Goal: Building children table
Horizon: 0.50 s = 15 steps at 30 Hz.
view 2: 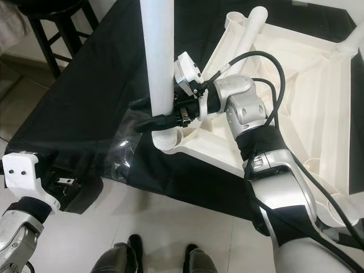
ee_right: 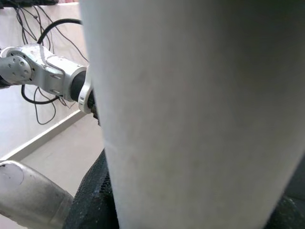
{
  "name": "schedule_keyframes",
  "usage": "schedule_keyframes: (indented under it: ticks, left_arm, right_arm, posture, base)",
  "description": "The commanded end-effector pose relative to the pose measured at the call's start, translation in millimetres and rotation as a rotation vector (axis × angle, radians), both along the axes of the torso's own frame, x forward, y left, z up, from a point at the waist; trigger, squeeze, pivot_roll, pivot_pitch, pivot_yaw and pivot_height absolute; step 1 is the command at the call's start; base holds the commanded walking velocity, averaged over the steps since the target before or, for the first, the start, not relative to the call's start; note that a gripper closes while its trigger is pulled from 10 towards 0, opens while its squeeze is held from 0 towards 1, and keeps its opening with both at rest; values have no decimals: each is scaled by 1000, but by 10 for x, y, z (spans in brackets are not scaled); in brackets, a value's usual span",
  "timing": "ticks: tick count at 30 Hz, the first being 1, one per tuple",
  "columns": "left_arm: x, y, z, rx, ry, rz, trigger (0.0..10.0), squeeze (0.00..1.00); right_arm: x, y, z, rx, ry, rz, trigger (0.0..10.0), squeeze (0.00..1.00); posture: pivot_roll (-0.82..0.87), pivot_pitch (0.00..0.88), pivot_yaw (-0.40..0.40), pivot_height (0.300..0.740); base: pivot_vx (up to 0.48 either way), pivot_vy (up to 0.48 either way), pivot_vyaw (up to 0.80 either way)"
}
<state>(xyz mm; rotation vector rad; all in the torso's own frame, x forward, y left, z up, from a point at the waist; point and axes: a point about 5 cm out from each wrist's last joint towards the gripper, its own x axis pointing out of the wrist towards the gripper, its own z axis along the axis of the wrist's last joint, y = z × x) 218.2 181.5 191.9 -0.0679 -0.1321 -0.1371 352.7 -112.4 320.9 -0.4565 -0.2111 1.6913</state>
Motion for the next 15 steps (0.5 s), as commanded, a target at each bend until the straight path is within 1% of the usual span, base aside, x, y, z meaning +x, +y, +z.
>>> schedule_keyframes:
  ticks: [1, 5, 11, 15]
  left_arm:
    - [-47, -4, -7, 9, 18, -10, 10000, 0]
    - [-52, -13, 3, 11, 16, -13, 10000, 0]
    - [-63, -36, 23, 13, 11, -26, 10000, 0]
    - [-71, -71, 72, 18, -10, -62, 10000, 0]
  right_arm:
    - [23, -23, -39, -39, 14, -7, 10000, 0]
    - [28, -41, -29, -40, 21, -9, 10000, 0]
    - [39, -77, -77, -58, 39, -17, 10000, 0]
    - [37, -94, -85, -52, 51, -15, 10000, 0]
  posture:
    - [80, 395, -30, 740]
    - [81, 394, -29, 740]
    - [83, 389, -28, 740]
    - [89, 382, -24, 740]
  base:
    - [0, 0, 0]
    - [0, 0, 0]
    - [0, 0, 0]
    - [0, 0, 0]
